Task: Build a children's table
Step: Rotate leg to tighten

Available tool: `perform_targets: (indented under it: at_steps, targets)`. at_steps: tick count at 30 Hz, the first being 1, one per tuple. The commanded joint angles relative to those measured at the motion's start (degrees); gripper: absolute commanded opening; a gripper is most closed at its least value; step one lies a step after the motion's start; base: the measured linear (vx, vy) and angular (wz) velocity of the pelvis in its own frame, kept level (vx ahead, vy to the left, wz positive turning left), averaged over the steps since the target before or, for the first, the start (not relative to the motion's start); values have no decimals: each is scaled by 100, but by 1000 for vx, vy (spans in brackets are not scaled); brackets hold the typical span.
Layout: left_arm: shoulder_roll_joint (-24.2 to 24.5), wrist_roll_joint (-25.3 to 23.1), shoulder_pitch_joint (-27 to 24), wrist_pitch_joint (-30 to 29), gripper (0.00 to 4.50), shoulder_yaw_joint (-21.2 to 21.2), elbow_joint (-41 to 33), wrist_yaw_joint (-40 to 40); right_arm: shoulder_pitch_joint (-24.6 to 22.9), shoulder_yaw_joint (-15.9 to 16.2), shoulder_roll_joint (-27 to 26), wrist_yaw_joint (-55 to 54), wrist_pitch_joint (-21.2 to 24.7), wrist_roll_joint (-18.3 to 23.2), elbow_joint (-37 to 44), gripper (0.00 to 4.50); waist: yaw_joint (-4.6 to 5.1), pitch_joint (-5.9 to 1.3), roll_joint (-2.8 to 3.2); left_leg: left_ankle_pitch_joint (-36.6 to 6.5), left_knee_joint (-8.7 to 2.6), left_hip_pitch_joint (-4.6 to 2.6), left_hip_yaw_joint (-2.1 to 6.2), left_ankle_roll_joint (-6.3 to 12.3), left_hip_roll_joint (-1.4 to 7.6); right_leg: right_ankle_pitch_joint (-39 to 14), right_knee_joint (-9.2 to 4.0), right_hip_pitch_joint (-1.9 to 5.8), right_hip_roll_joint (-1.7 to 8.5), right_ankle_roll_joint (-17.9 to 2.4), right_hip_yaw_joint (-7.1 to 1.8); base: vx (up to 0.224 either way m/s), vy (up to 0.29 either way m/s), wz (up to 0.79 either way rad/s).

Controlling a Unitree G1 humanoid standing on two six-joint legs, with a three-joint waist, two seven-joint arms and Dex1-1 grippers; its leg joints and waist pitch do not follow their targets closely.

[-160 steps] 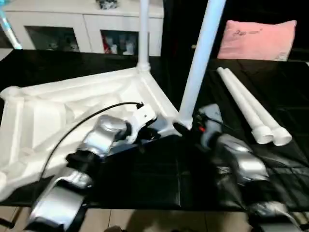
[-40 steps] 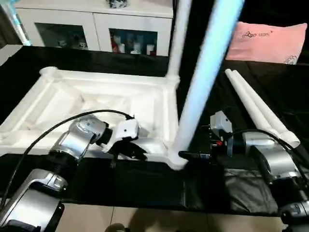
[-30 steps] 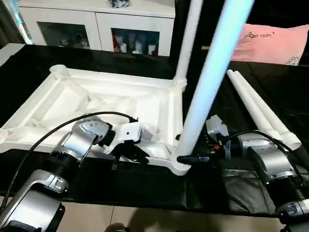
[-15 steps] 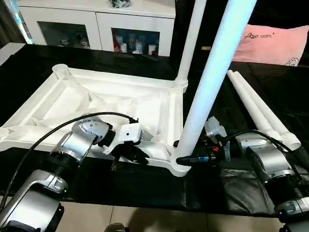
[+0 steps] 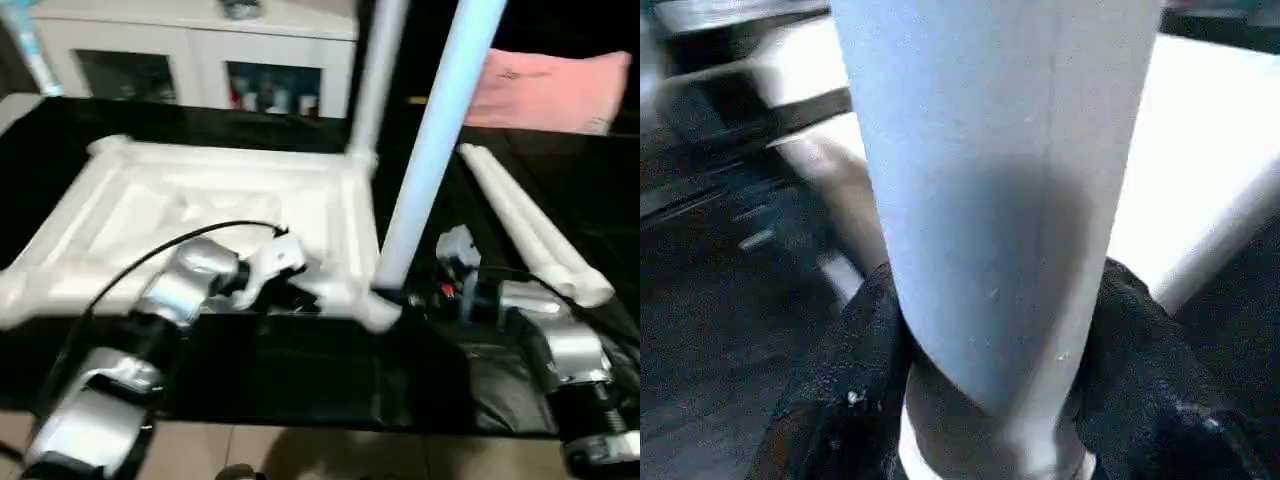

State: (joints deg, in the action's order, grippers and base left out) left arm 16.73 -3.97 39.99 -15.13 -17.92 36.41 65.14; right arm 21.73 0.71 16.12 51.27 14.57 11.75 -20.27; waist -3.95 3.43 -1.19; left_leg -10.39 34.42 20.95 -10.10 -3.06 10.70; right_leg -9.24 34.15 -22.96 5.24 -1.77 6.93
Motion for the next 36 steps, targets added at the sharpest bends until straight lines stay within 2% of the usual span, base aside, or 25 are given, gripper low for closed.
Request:
perform_targets:
  at_steps: [1, 3, 4, 6, 8, 10, 11, 12, 15, 17, 18, 23, 25, 26, 27, 28, 30, 32, 36]
  targets:
    - [-320, 139, 355, -283, 0, 486, -179, -1061, -2, 490, -578, -447, 217, -149, -209, 200, 16, -420, -10, -1240, -421, -39, 104, 34, 250, -1981, -475, 309, 437, -899, -341, 0, 0, 0]
    - [-441, 131, 388, -416, 0, 540, -183, -1286, 107, 409, -781, -922, 240, -237, -434, 199, 47, -421, 3, -1214, -401, -47, 93, 78, 237, -2089, -499, 310, 434, -875, -336, 0, 0, 0]
    - [-558, 136, 431, -548, 0, 603, -166, -1516, 235, 300, -970, -1411, 269, -295, -658, 198, 85, -419, 31, -1192, -411, -30, 103, 68, 245, -2042, -487, 311, 429, -910, -338, 0, 0, 0]
    - [-863, 154, 572, -771, 0, 751, -99, -2059, 668, -27, -1430, -2675, 419, -351, -1293, 198, 148, -428, 40, -1231, -412, -52, 115, -25, 245, -2003, -479, 292, 415, -964, -327, 0, 0, 0]
    - [-916, 154, 592, -824, 0, 766, -109, -2114, 768, -35, -1482, -2797, 460, -371, -1415, 198, 166, -430, 49, -1242, -413, -52, 115, -29, 247, -1904, -473, 306, 404, -987, -328, 0, 0, 0]
    - [-1032, 94, 636, -970, 0, 730, -175, -2219, 1123, -236, -1713, -3017, 292, -316, -1766, 198, 168, -439, 48, -1124, -409, -33, 97, 118, 247, -1470, -439, 324, 397, -1087, -347, 0, 0, 0]
    - [-1034, 92, 636, -972, 0, 729, -176, -2221, 1130, -248, -1720, -3026, 288, -311, -1775, 233, 168, -441, 51, -1135, -403, -40, 88, 134, 241, -1478, -444, 319, 403, -1094, -347, 0, 0, 0]
    - [-1055, 84, 646, -1005, 0, 718, -200, -2228, 1241, -392, -1796, -3143, 232, -258, -1888, 254, 163, -438, 40, -1127, -401, -35, 85, 167, 237, -1484, -453, 328, 407, -1084, -345, 0, 0, 0]
    - [-1037, 99, 634, -1032, 0, 665, -272, -2183, 1363, -493, -1820, -3198, 83, -258, -1994, 278, 157, -444, 40, -1079, -402, -33, 85, 204, 244, -1475, -439, 334, 410, -1066, -348, 0, 0, 0]
    - [-954, 76, 590, -976, 0, 624, -284, -2126, 1283, -453, -1727, -3087, 12, -278, -1890, 312, 158, -443, 41, -1022, -409, -37, 87, 217, 257, -1359, -424, 331, 398, -1089, -348, 0, 0, 0]
    - [-930, 70, 576, -960, 0, 617, -282, -2110, 1247, -427, -1691, -3040, -11, -279, -1851, 315, 157, -443, 44, -999, -410, -35, 86, 233, 260, -1276, -413, 333, 399, -1112, -351, 0, 0, 0]
    - [-775, 14, 510, -870, 0, 568, -249, -2039, 1027, -380, -1510, -2728, -161, -311, -1608, 353, 149, -430, 35, -1104, -415, -29, 82, 240, 257, -1414, -433, 345, 408, -1075, -356, 0, 0, 0]
    - [-584, -19, 430, -669, 0, 508, -197, -1833, 742, -331, -1249, -2286, -308, -294, -1250, 366, 127, -422, 35, -1151, -412, -39, 82, 247, 250, -1531, -467, 346, 405, -996, -350, 0, 0, 0]
    - [-538, -27, 412, -607, 0, 488, -189, -1771, 683, -322, -1180, -2178, -326, -272, -1169, 377, 140, -429, 47, -1126, -416, -16, 87, 266, 250, -1498, -446, 353, 408, -1002, -357, 0, 0, 0]
    - [-340, -42, 334, -402, 0, 420, -150, -1497, 430, -279, -858, -1664, -396, -157, -803, 386, 123, -427, 46, -1114, -417, -25, 96, 277, 254, -1519, -472, 363, 407, -976, -346, 0, 0, 0]
    - [-340, -42, 334, -402, 0, 420, -150, -1497, 430, -279, -858, -1664, -396, -157, -803, 393, 118, -430, 31, -1109, -407, -18, 85, 324, 252, -1450, -452, 361, 401, -967, -356, 0, 0, 0]
    - [-299, -42, 318, -378, 0, 409, -142, -1438, 377, -269, -785, -1544, -407, -125, -723, 405, 136, -436, 39, -1080, -412, -7, 89, 328, 257, -1404, -436, 357, 402, -1024, -352, 0, 0, 0]
    - [-55, -16, 246, -26, 0, 322, -57, -981, 163, -254, -294, -737, -422, 81, -366, 434, 110, -425, 32, -1141, -400, -19, 79, 397, 257, -1505, -466, 354, 402, -1012, -354, 0, 0, 0]
    - [267, 35, 143, 500, 0, 111, -42, -172, 93, -264, 257, 193, -421, 301, -139, 446, 43, -422, 51, -1122, -404, -41, 75, 408, 279, -1435, -445, 331, 401, -1058, -359, 0, 0, 0]
